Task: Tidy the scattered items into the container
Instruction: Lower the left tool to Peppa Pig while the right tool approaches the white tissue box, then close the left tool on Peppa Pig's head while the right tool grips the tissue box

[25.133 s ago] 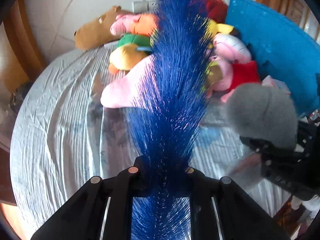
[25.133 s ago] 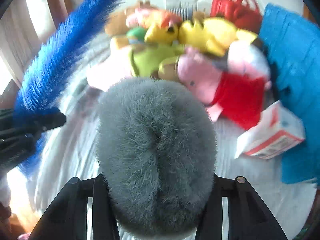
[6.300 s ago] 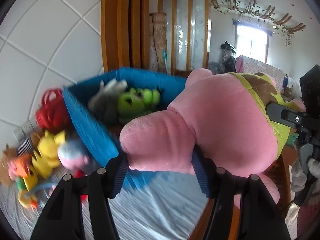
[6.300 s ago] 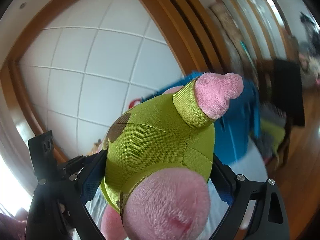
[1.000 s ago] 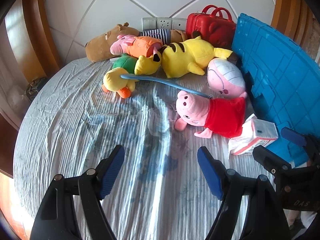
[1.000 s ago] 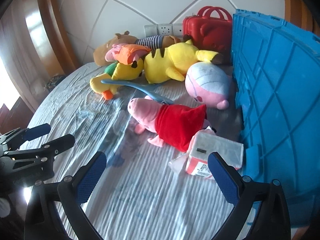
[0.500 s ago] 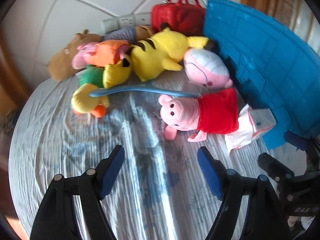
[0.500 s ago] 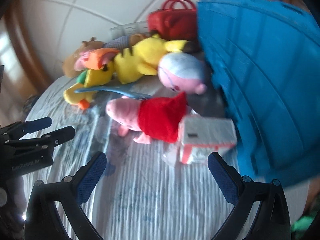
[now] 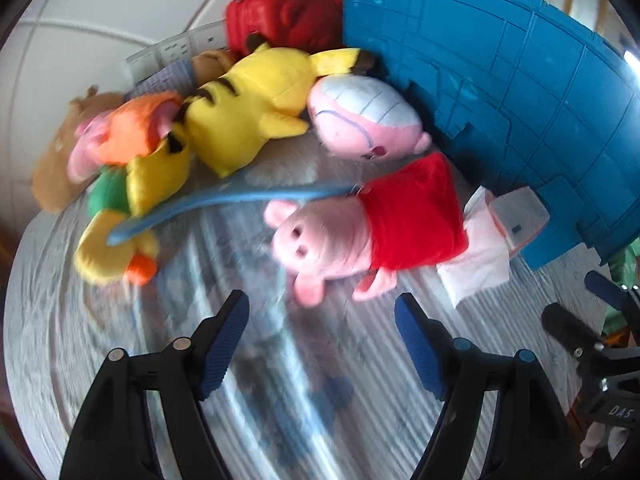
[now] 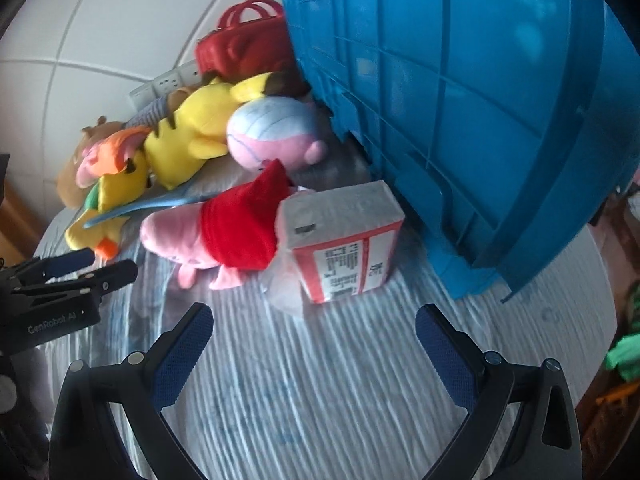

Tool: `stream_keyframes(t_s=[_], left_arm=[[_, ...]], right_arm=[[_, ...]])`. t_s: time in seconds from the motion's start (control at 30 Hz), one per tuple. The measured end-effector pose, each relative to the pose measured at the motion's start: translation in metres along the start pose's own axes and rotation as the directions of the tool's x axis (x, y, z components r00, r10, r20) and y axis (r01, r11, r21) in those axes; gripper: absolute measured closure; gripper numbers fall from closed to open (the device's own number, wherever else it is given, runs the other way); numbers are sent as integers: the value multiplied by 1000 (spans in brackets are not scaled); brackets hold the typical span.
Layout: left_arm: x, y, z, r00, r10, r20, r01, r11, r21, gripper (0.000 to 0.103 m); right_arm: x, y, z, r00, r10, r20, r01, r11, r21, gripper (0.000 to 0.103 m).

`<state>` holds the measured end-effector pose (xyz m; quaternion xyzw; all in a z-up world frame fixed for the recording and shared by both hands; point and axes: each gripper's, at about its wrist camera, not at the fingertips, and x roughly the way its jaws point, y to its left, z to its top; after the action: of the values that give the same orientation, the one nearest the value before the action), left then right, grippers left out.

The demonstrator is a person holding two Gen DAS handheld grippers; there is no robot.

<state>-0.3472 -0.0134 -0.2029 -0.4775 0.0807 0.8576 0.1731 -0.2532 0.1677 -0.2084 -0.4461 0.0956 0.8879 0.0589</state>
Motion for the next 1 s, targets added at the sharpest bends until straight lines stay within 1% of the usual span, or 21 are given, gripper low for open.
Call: stream_keyframes(t_s=[0.23,0.33,0.47,0.53,0.63,0.77,0.87,1.0], left_arm=[[43,-19,31,1000,-21,-5,21,995,95,28],[55,-23,39,1000,12,7,-12,991,136,28],[78,-16,42,998,44,-38,-38,990,133,28],[87,-9,40,998,23,-52,-17,994,110,18],[92,1,39,999,-21,-47,24,998,61,16],[92,4,36,999,-40,-29,42,998,45,16],[91,2,32,999,-44,-12,45,998,46,20],[89,-3,26,1000,-30,7,29,998,54,24]], right_arm=[[34,-14,-4,998,-41,-41,44,996,73,1],[44,-19,-4,997,-51,-52,55,994,94,1],[59,-20,0,996,-61,-61,68,991,111,0],[65,-19,2,996,-65,-58,71,991,112,1],[74,-15,5,995,-84,-51,89,991,98,1],[85,-11,6,994,-103,-44,106,991,79,1],[89,-10,8,992,-121,-31,123,990,72,1],[93,-14,12,991,-131,-7,131,988,82,1]])
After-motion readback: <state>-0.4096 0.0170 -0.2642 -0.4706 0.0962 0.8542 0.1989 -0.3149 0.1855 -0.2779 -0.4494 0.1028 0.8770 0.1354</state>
